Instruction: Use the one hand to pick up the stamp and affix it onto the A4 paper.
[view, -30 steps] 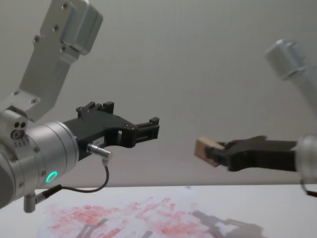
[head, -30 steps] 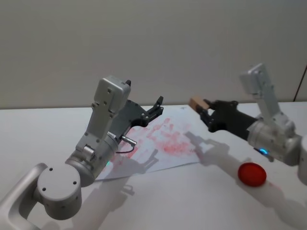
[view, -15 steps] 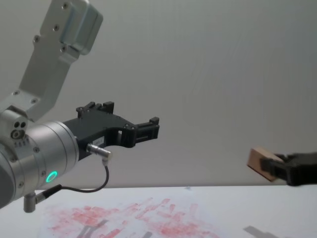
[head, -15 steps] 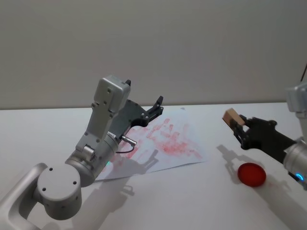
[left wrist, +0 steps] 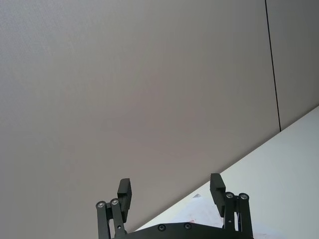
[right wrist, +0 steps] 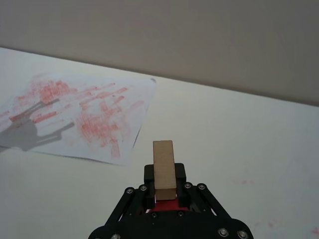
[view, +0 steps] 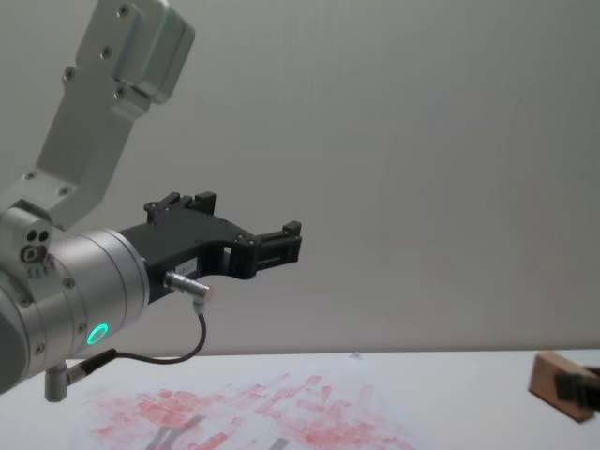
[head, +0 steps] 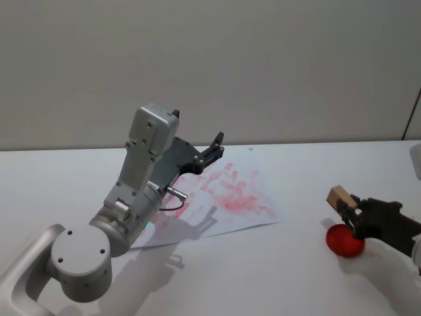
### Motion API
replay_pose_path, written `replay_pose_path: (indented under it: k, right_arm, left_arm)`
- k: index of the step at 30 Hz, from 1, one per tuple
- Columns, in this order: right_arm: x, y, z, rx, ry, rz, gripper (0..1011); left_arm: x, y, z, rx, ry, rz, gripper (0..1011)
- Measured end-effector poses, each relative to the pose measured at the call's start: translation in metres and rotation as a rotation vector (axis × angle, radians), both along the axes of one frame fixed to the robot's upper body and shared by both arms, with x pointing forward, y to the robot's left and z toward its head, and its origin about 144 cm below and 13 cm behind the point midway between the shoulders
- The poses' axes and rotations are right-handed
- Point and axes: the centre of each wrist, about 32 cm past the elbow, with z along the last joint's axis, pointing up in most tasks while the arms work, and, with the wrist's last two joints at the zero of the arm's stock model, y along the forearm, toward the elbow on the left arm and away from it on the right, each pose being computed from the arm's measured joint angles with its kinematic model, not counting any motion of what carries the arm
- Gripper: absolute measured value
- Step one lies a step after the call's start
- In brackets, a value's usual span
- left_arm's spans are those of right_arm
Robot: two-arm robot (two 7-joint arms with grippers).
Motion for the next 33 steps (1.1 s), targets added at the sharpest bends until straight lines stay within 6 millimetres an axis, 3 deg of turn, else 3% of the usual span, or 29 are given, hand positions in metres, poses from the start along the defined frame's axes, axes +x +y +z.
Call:
replay_pose_path:
  k: [20, 23, 24, 27, 33]
  right_arm:
    - [-0.0102, -0.0059, -0.0032, -0.042, 0.125, -0.027, 240]
    - [-0.0102, -0.006, -0.0032, -0.046, 0.13, -0.026, 331]
    - [-0.0102, -0.0061, -0.0032, -0.047, 0.132, -0.026, 405]
    - [-0.0101, -0.0062, -0.0033, -0.05, 0.137, -0.024, 461]
    - [-0.0101, -0.0064, -0.0035, -0.055, 0.143, -0.023, 667]
  left_arm:
    - [0.0, 0.0, 0.0, 0.0, 0.0, 0.0, 1001]
    - [0.0, 0.0, 0.0, 0.0, 0.0, 0.0, 1001]
    - [0.0, 0.0, 0.0, 0.0, 0.0, 0.0, 1001]
    - [0.0, 0.0, 0.0, 0.0, 0.0, 0.0, 1001]
    - [0.0, 0.0, 0.0, 0.0, 0.0, 0.0, 1001]
